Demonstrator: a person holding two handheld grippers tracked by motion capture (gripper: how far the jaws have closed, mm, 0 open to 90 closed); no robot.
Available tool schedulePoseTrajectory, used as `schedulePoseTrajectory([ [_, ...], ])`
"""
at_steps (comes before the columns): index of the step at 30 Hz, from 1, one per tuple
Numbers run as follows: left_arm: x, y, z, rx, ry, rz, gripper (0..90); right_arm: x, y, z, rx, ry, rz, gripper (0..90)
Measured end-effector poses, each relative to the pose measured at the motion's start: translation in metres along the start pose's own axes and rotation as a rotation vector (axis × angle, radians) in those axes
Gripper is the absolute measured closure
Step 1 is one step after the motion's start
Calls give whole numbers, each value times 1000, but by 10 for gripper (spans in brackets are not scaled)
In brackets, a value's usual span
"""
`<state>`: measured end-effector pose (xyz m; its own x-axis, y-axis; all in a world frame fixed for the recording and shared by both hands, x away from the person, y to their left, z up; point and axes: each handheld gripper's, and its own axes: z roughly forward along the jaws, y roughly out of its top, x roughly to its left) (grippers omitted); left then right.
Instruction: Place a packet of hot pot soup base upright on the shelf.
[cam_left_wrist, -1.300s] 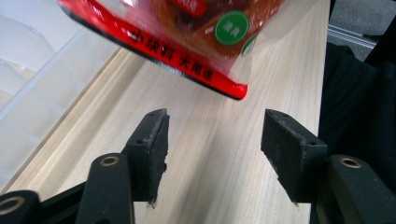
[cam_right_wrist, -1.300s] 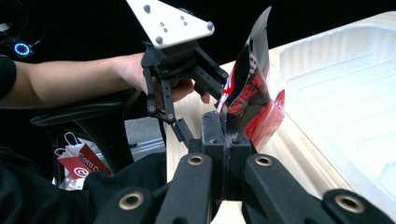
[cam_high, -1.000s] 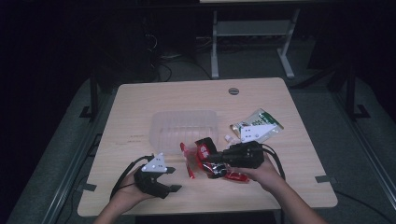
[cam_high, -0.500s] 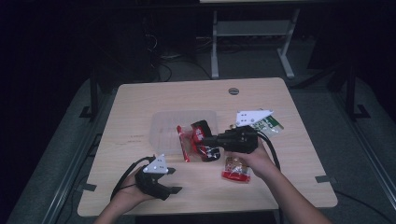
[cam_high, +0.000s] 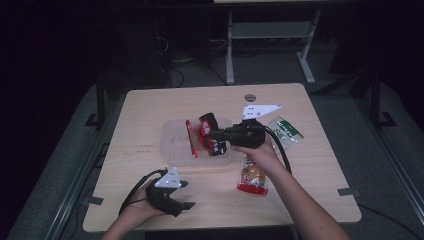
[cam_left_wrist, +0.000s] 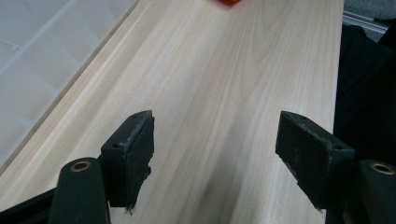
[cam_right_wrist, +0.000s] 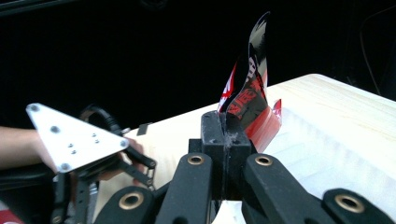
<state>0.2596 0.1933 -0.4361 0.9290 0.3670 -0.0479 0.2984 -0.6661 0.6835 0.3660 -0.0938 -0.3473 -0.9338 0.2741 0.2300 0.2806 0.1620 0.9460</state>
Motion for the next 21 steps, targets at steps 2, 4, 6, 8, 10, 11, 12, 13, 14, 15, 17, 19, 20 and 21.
schedulePoseTrajectory([
  [2,0,0,0,-1,0,-1,276,-4,0,1,7,-14,0,900],
  [4,1,0,0,4,0,4,276,-5,-1,2,11,-24,3,900],
  [6,1,0,1,8,1,11,276,-8,-2,2,15,-39,3,900],
  [8,0,0,2,4,-1,4,276,-10,-4,1,22,-54,1,900],
  [10,0,1,3,12,-1,11,275,-13,-6,-1,23,-69,9,900],
  [11,0,0,3,12,-2,12,276,-14,-6,-1,26,-73,12,900],
  [12,0,0,3,11,-2,12,276,-15,-7,-1,28,-77,12,899],
  [13,0,0,3,11,-2,12,276,-15,-7,-1,28,-77,12,899],
  [14,-1,0,3,11,-4,11,275,-16,-8,-1,35,-84,14,900],
  [15,-1,0,3,11,-4,11,275,-16,-8,-1,35,-84,14,900],
  [17,-1,-1,3,13,-4,12,274,-17,-10,0,39,-87,19,899],
  [19,-1,-1,3,10,-5,12,274,-18,-12,2,40,-85,20,899],
  [20,-1,-1,3,11,-7,14,274,-18,-14,3,49,-84,29,899],
  [21,0,0,3,17,-8,22,274,-18,-14,3,49,-84,29,899],
])
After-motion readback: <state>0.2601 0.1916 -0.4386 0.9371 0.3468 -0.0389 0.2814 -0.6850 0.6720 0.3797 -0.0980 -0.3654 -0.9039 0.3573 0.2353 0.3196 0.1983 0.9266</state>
